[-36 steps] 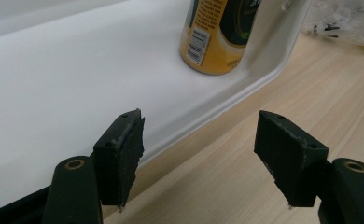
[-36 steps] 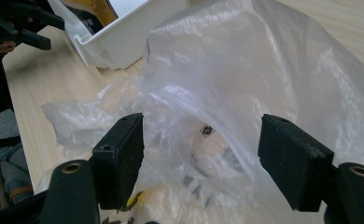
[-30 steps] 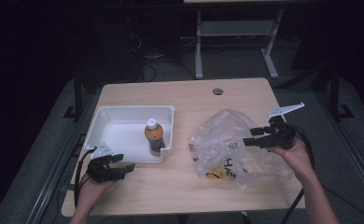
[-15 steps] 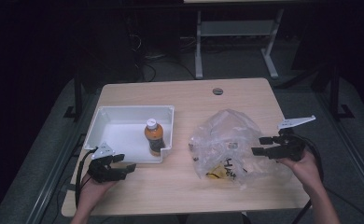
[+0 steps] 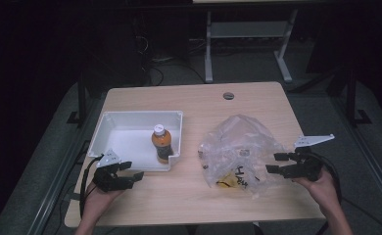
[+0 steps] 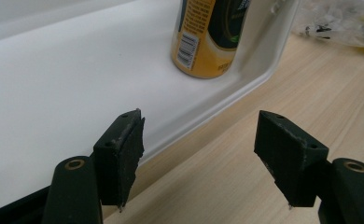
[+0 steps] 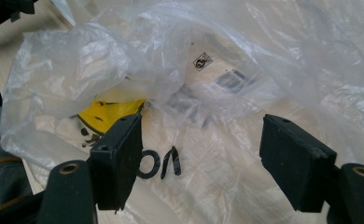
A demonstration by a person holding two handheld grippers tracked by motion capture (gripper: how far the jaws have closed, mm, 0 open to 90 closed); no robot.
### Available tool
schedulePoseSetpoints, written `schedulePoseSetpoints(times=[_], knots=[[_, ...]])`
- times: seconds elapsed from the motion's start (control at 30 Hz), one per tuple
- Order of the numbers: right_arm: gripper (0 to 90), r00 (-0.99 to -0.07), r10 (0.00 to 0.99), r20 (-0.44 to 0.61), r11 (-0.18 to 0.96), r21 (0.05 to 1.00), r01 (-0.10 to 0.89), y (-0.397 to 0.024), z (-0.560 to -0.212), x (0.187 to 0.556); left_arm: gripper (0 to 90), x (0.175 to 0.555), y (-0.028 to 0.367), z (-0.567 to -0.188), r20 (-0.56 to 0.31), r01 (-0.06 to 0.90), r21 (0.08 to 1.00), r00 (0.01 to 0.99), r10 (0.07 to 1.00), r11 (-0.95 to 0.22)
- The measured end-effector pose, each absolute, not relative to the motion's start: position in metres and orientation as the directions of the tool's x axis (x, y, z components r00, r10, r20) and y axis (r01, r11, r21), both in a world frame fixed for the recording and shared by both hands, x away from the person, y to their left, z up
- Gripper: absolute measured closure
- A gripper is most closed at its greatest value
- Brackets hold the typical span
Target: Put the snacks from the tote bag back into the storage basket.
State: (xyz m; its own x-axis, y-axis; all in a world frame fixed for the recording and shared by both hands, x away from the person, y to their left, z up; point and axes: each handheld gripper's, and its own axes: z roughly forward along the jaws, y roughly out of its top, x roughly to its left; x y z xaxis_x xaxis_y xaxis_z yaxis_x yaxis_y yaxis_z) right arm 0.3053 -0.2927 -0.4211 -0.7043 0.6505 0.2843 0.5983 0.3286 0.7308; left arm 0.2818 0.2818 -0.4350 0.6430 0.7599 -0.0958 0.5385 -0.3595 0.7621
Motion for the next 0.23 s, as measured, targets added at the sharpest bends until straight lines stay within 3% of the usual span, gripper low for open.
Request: schedulePoseSetpoints(times=[0.23], knots=[[28.2, -0.713, 0.659, 0.238, 0.322, 0.768, 0.554, -0.292, -0.423, 0.289, 32.1, 0.283, 0.278, -0.435, -0.083, 0.520, 0.767, 0.660, 0.746, -0.375]])
